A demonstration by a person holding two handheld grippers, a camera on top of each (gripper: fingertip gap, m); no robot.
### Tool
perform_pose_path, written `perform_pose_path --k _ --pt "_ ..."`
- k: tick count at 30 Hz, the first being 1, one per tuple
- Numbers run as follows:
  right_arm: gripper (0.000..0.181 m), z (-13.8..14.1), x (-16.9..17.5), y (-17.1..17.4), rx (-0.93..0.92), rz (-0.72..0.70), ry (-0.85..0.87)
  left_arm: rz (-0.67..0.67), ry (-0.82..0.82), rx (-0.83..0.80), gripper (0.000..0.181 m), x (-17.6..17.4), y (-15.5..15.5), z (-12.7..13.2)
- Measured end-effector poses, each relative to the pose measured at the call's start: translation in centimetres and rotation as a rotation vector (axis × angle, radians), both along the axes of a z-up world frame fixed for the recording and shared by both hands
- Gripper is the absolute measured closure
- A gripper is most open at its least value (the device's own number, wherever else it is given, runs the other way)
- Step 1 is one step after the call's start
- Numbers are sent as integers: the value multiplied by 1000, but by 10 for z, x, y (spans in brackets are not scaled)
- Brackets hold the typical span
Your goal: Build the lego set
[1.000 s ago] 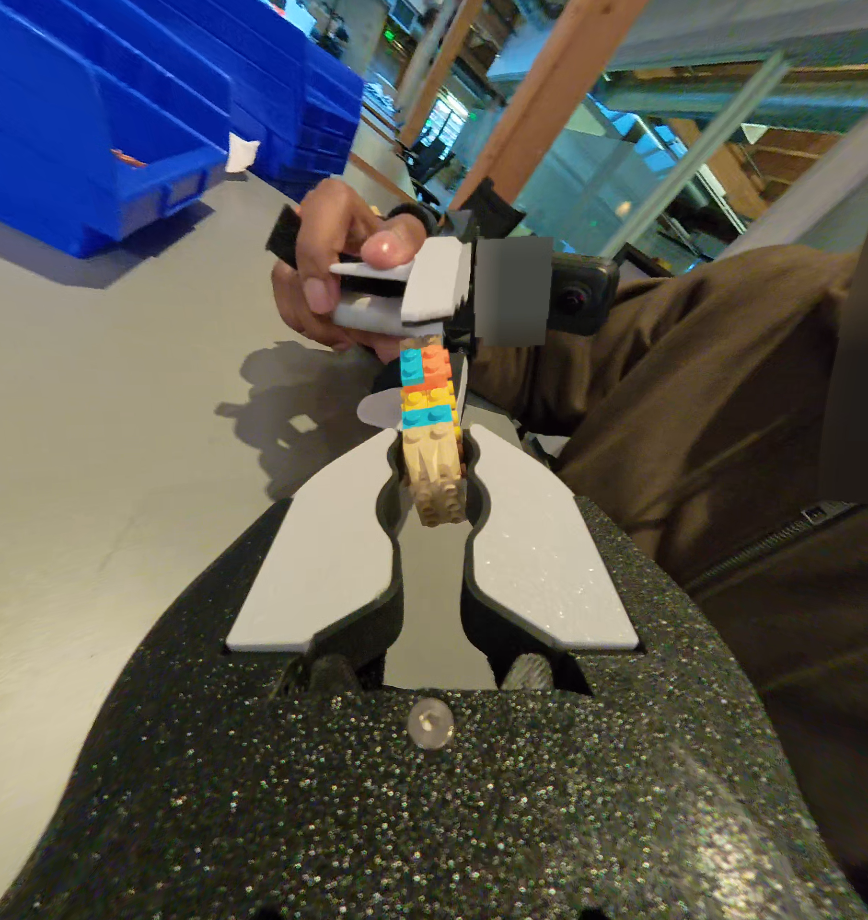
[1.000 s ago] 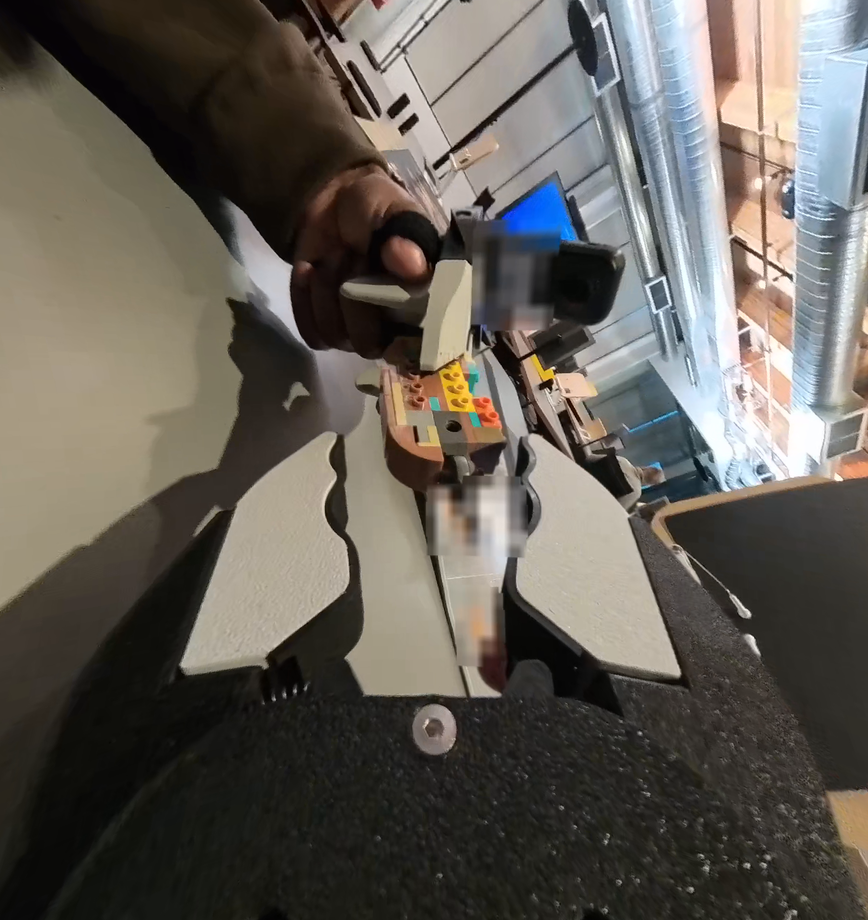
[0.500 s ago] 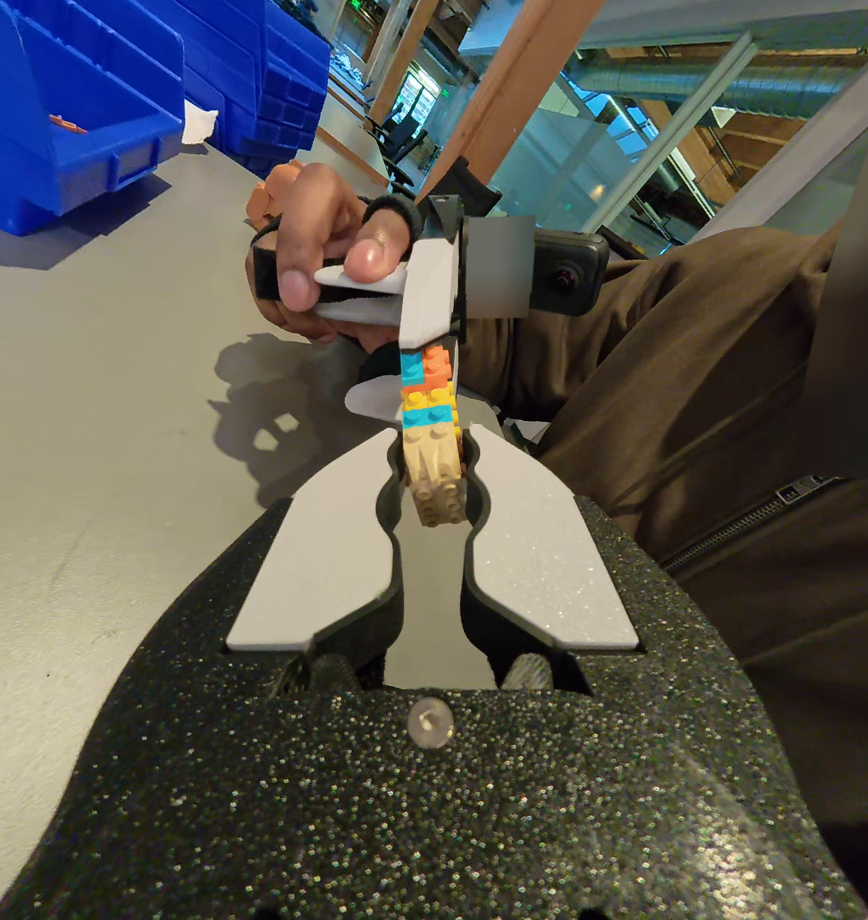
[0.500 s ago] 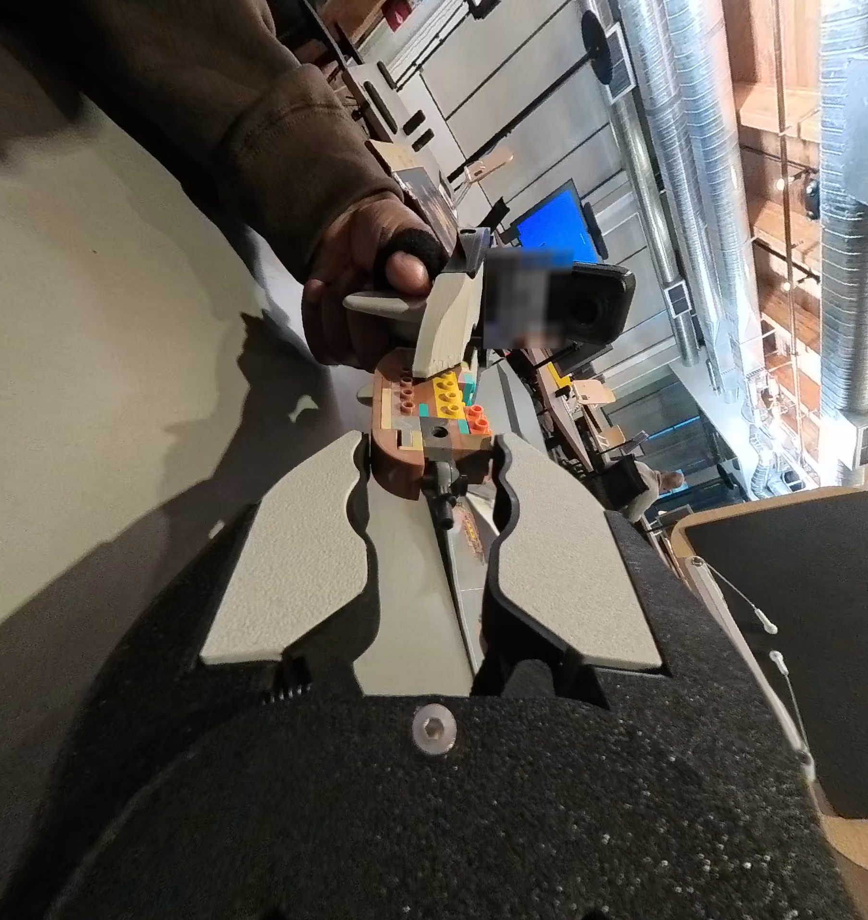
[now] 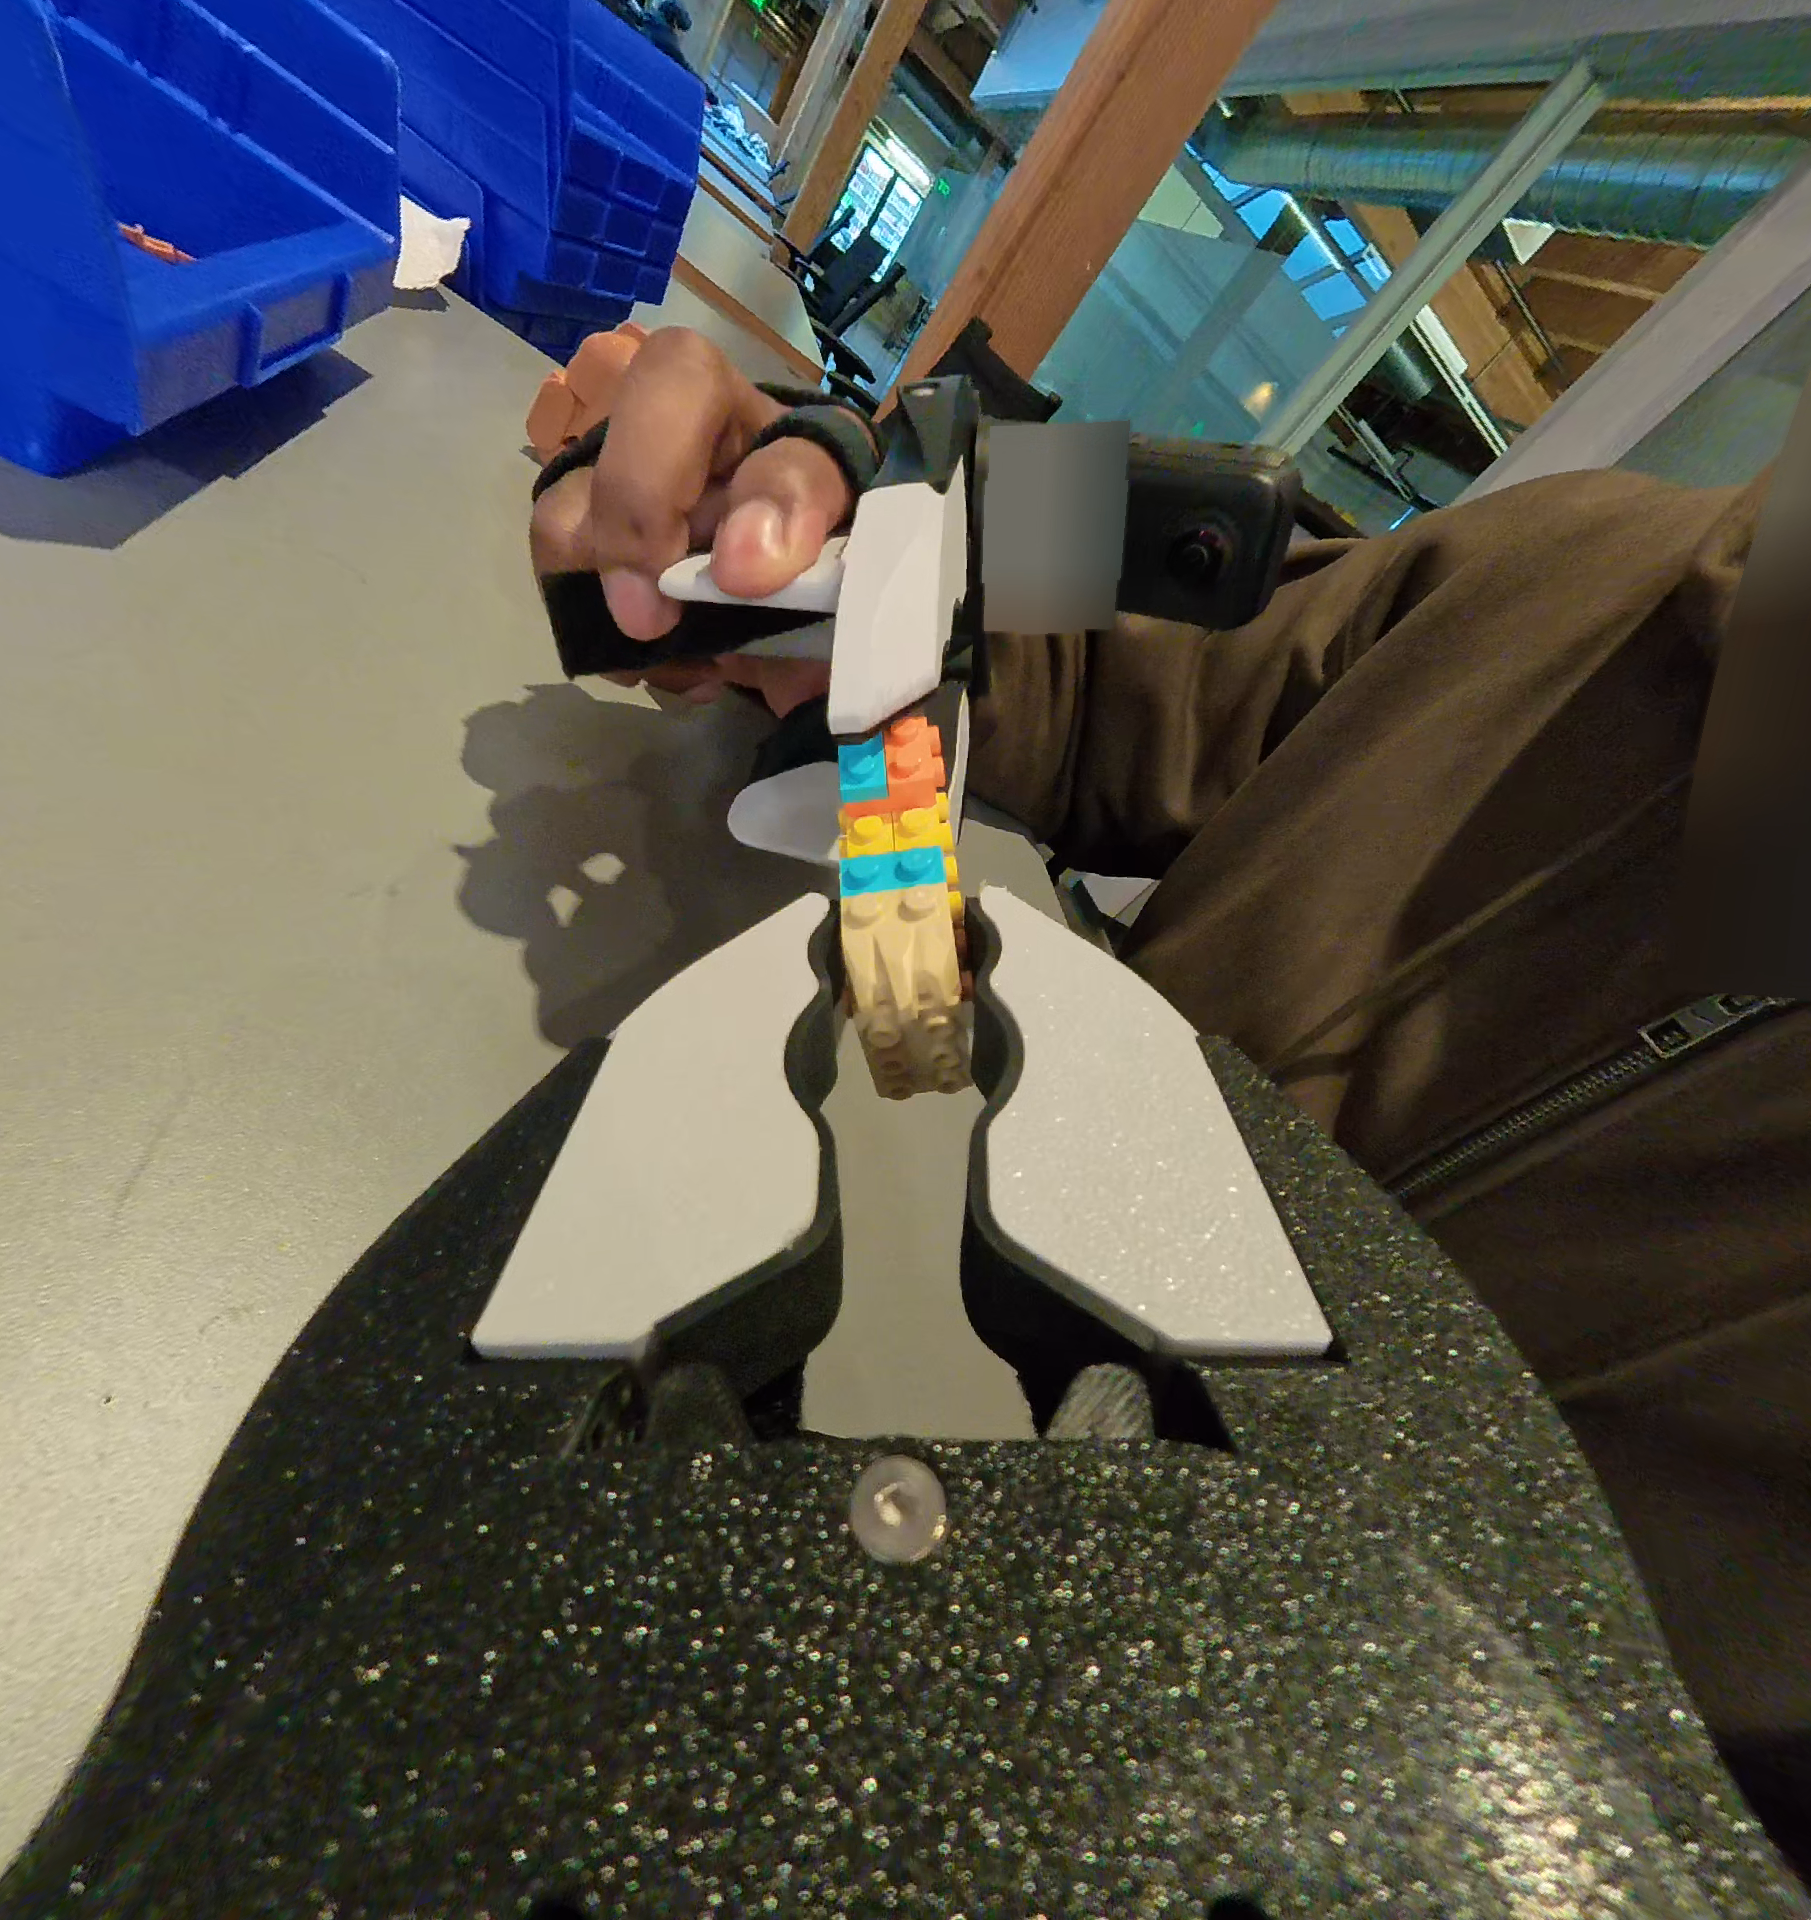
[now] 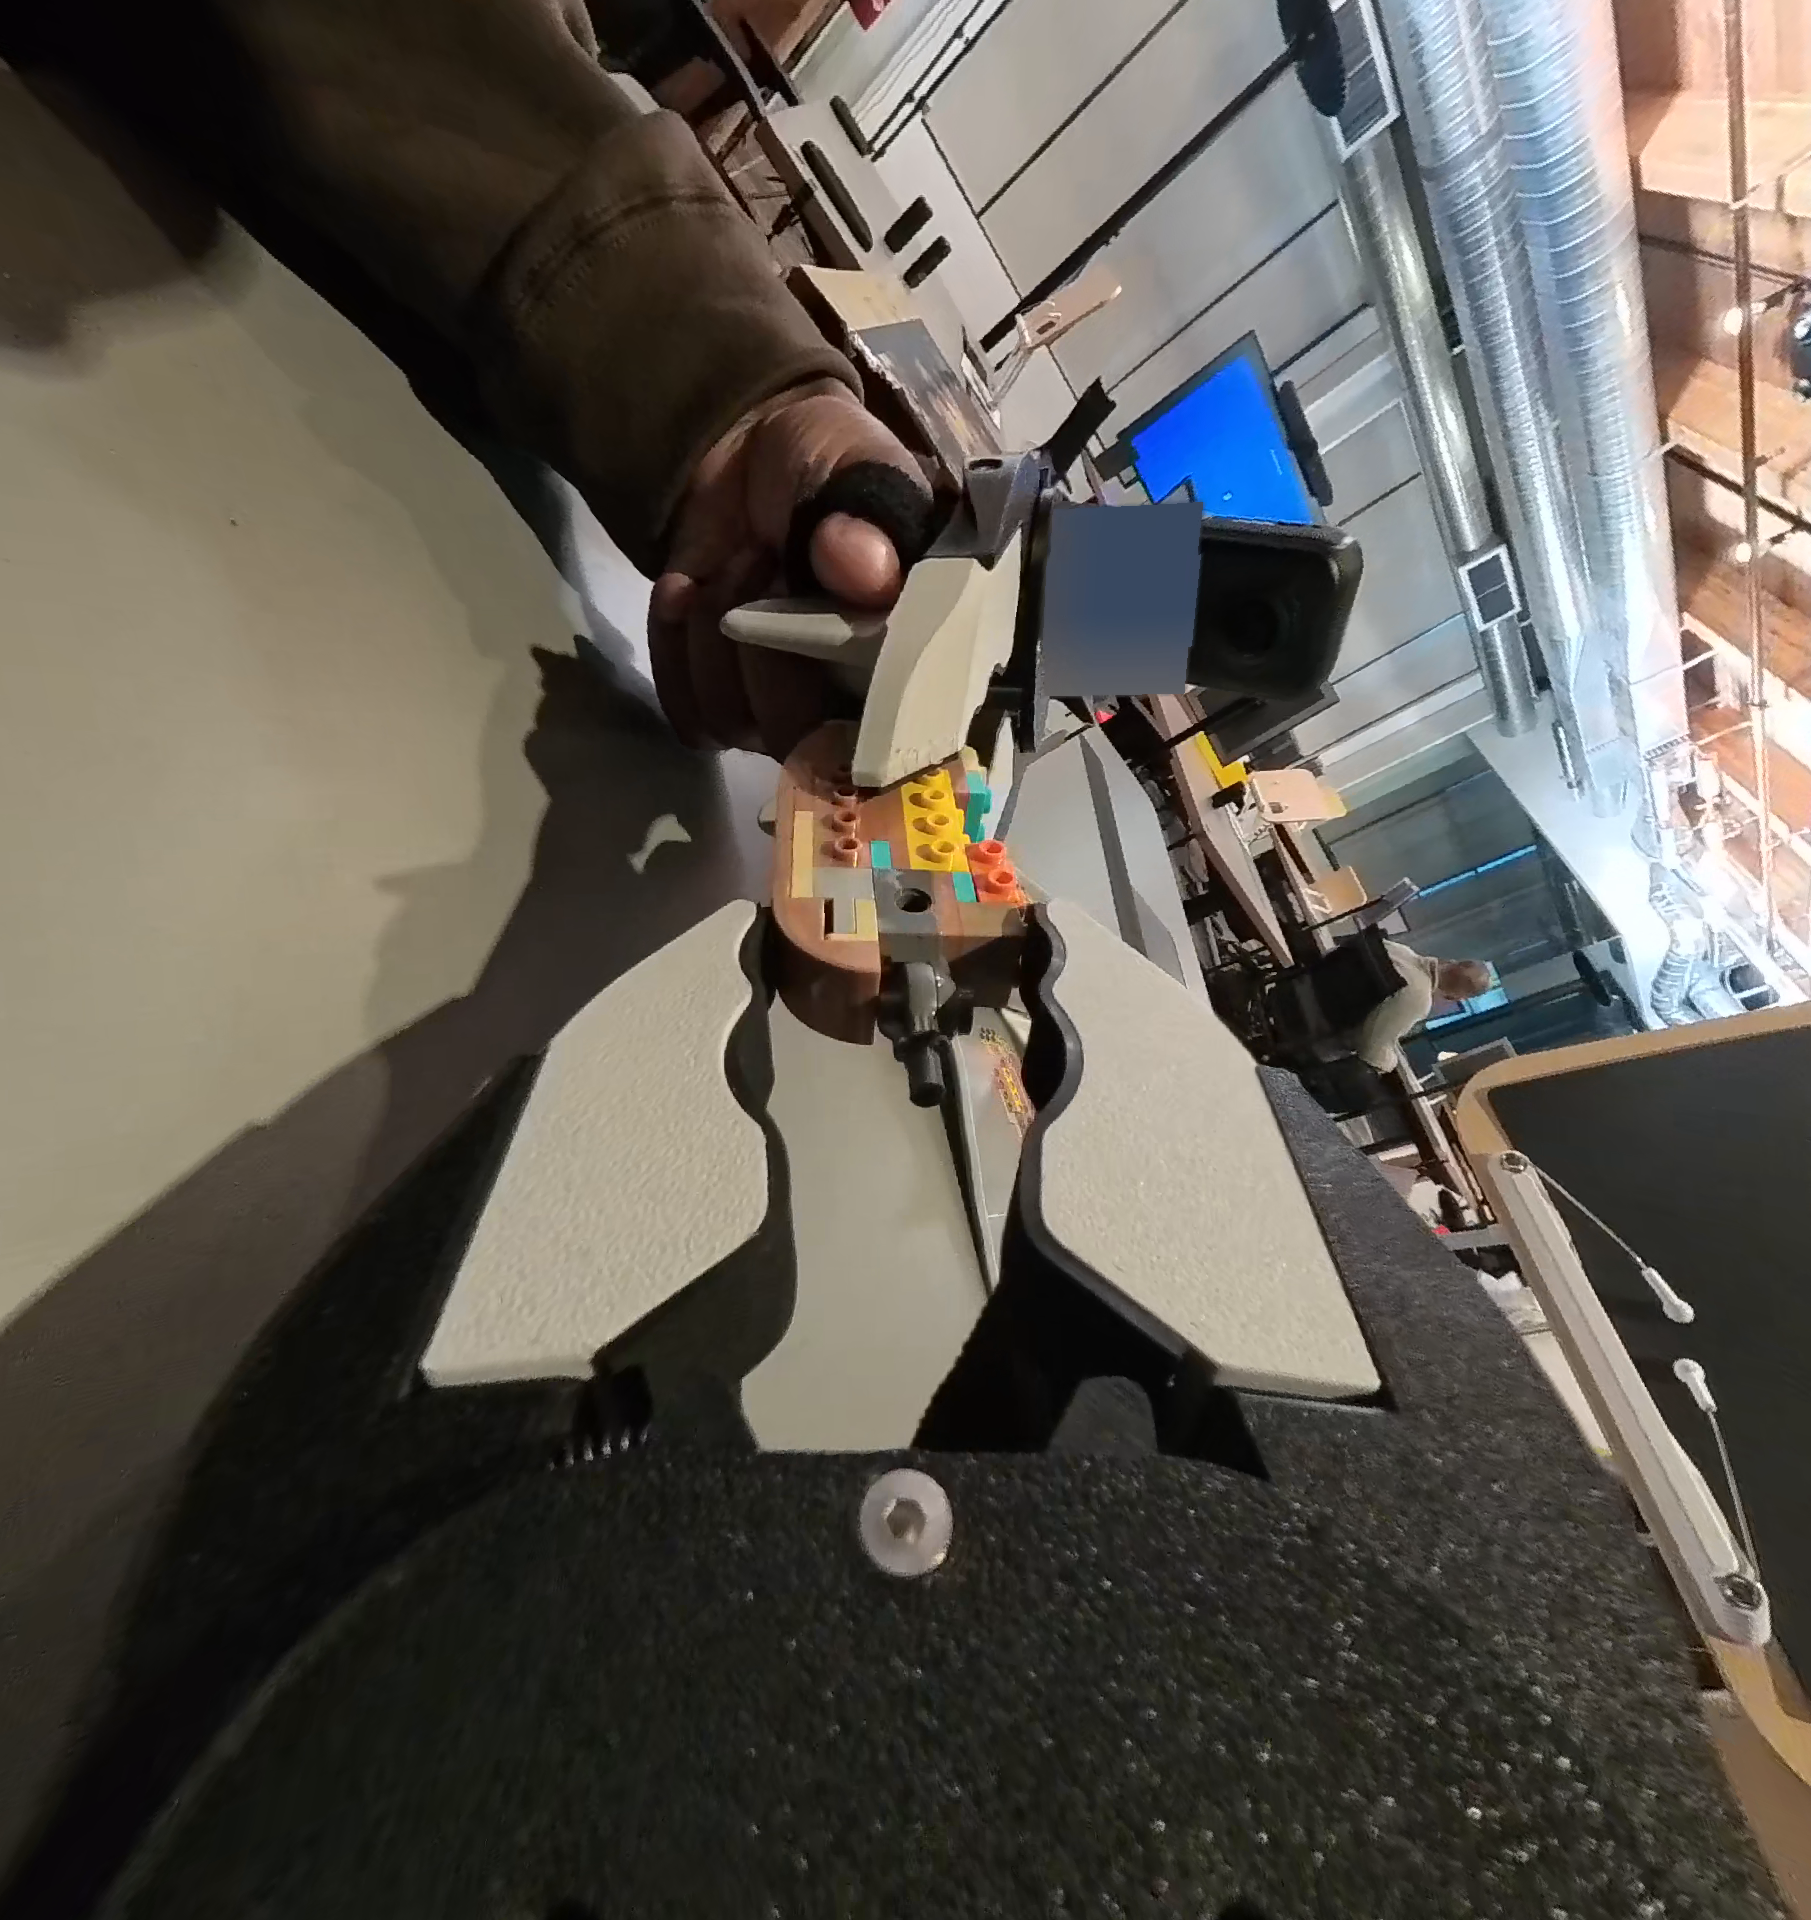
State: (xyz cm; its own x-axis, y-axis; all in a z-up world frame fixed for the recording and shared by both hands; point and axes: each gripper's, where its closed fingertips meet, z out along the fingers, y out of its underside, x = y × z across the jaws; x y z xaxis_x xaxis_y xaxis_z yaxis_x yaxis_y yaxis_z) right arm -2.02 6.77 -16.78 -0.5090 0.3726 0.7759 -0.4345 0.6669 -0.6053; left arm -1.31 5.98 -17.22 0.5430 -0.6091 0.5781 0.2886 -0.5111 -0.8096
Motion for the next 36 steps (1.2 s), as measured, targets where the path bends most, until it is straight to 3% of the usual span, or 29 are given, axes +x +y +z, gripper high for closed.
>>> perform_pose_path --k 11,16,19,23,29,32,36 --pt "135 3 -5 3 17 -56 48 47 -58 7 157 -5 5 5" --pt "135 9 -12 12 21 -141 91 161 -16 -29 119 -20 15 -2" --pt "135 14 -18 21 17 -217 113 275 25 -26 109 -34 22 -6" --pt "135 20 -21 27 23 -290 165 398 48 1 110 -50 27 -4" --pt "135 26 -18 21 -5 -268 217 291 -125 63 131 -25 25 12" --pt "135 24 -18 18 2 -264 227 259 -179 125 152 -17 24 23" --pt "135 25 -19 18 -35 -263 210 268 -119 201 159 -15 22 27"
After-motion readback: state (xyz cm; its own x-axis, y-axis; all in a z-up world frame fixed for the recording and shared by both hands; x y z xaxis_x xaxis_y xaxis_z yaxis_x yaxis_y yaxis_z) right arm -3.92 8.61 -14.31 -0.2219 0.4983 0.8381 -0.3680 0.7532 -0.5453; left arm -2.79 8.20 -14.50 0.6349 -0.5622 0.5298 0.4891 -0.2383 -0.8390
